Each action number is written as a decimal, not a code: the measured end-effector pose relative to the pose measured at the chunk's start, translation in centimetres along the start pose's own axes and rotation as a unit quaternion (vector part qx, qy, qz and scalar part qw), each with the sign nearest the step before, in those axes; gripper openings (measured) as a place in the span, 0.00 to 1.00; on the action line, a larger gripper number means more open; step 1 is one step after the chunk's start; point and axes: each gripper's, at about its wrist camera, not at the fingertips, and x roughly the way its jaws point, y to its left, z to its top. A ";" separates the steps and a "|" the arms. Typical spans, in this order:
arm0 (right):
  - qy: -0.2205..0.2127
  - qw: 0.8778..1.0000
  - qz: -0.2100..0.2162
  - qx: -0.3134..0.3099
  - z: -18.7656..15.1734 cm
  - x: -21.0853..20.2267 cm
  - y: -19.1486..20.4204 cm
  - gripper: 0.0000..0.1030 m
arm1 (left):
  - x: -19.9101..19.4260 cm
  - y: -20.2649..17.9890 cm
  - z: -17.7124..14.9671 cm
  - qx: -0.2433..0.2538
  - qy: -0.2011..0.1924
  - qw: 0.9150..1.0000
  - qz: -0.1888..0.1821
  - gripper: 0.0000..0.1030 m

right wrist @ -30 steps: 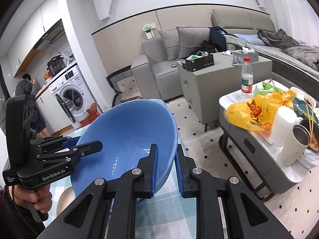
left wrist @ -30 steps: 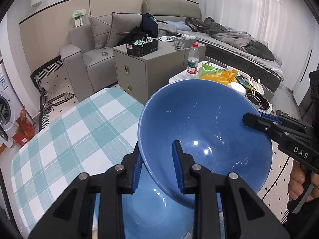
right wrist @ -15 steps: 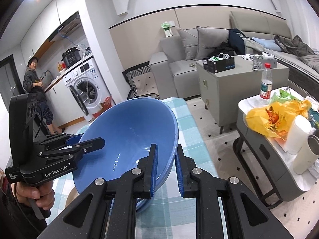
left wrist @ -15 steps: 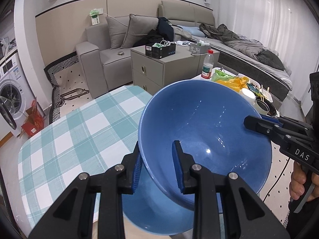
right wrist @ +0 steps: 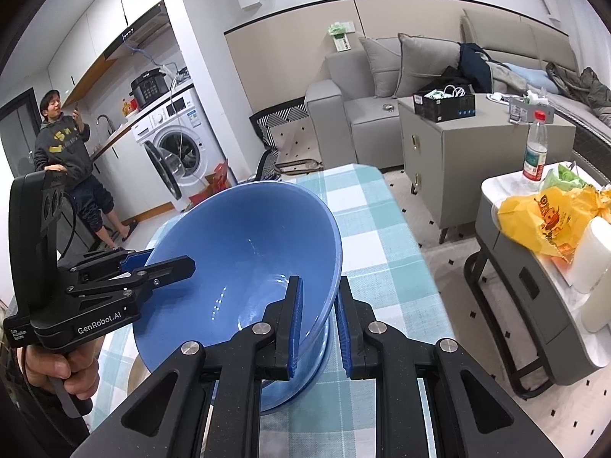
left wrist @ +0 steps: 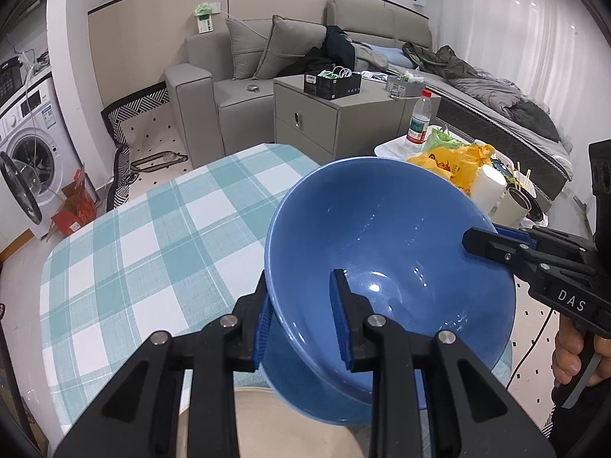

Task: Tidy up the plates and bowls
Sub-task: 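Carry the held bowls over the tablecloth toward the beige plates, then lower the right tool's bowl into the stacked blue bowls and open it while the left tool holds its bowl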

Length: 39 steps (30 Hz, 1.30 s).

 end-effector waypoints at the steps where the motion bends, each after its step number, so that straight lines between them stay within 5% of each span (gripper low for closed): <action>1: 0.003 1.000 0.000 -0.001 -0.1 0.3 0.1 0.16 | 0.1 0.1 -0.2 -0.002 0.001 1.000 0.001 0.26; 39: 0.064 0.997 -0.031 -0.039 -3.1 5.5 0.8 0.17 | 4.0 1.0 -4.1 -0.012 0.046 0.998 0.034 0.26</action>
